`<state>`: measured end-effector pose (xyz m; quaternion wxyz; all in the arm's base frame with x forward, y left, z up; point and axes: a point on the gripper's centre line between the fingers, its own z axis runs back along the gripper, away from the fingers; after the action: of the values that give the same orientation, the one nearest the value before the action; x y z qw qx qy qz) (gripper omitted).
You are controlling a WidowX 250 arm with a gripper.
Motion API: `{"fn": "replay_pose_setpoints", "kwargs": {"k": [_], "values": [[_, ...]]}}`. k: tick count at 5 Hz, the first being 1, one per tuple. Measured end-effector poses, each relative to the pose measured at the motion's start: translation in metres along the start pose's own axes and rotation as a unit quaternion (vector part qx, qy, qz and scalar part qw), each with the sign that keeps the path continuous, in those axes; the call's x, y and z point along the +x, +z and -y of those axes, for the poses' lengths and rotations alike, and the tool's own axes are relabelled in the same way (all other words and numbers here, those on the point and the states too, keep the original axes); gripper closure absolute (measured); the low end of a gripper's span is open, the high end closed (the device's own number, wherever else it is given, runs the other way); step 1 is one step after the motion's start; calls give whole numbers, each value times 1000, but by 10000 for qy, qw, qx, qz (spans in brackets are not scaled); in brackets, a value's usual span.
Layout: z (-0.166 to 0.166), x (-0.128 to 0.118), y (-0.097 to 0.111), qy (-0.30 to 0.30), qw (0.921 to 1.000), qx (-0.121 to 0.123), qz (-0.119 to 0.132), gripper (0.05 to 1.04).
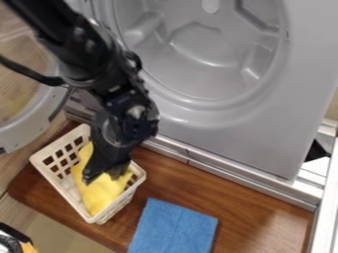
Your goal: Moveu o pano amarelo para cima
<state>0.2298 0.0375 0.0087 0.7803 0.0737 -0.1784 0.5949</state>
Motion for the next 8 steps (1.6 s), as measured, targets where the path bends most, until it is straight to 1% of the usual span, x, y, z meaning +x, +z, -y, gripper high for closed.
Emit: {"fn": "replay_pose_setpoints", "kwargs": {"k": [1,2,3,4,5,6,7,8], "values": [[-1,4,28,249,9990,-382,0,1034],[4,4,44,337,9971,-665,-163,1034],[22,1,58,306,9929,-1087,-386,1034],[51,0,75,188,9857,-1609,-473,1034],[84,-1,81,51,9802,-1887,-598,1034],[113,-2,89,-85,9762,-2090,-575,1034],[136,2,99,-85,9721,-2282,-533,1034],[159,2,103,-56,9673,-2457,-619,1034]]}}
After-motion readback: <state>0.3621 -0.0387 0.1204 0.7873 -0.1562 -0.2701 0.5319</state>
